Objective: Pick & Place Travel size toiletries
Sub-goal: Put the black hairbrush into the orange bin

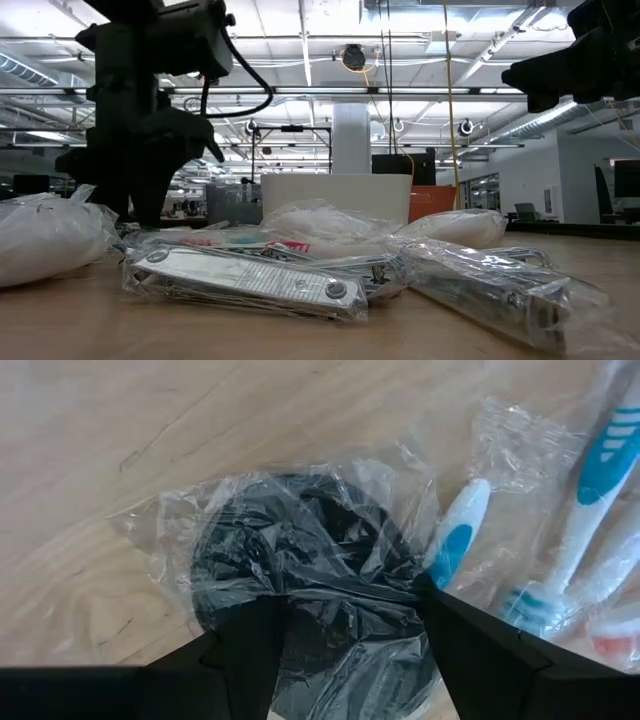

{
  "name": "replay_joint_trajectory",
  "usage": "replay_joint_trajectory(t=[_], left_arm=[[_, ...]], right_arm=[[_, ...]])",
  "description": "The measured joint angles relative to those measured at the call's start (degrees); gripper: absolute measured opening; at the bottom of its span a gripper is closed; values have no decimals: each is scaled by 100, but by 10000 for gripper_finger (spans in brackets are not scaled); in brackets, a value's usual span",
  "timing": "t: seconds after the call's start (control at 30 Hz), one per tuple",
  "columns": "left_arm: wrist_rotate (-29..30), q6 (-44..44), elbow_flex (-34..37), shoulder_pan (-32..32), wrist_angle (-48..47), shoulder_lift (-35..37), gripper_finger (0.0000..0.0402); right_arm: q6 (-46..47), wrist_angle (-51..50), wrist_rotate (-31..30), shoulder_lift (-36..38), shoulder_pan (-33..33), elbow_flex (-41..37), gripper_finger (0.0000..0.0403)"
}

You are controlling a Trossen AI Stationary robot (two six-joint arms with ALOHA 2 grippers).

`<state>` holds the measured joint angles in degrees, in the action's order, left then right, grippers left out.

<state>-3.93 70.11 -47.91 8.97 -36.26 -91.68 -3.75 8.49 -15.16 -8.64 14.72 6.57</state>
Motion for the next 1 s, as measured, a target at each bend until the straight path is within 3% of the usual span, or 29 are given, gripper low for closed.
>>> replay_joint_trajectory(t=[0.33,0.6,0.77,1.0], left_arm=[[232,126,-1,17,10,-270,224],[267,392,34,11,21,-190,95],[265,289,40,11,507,-194,20],[422,49,40,25,817,-199,2]], right_arm=[[2,0,2,0,0,0,95],[4,0,1,0,0,0,95],[7,-3,0,0,0,-2,95],[7,-16,1,0,0,-4,95]])
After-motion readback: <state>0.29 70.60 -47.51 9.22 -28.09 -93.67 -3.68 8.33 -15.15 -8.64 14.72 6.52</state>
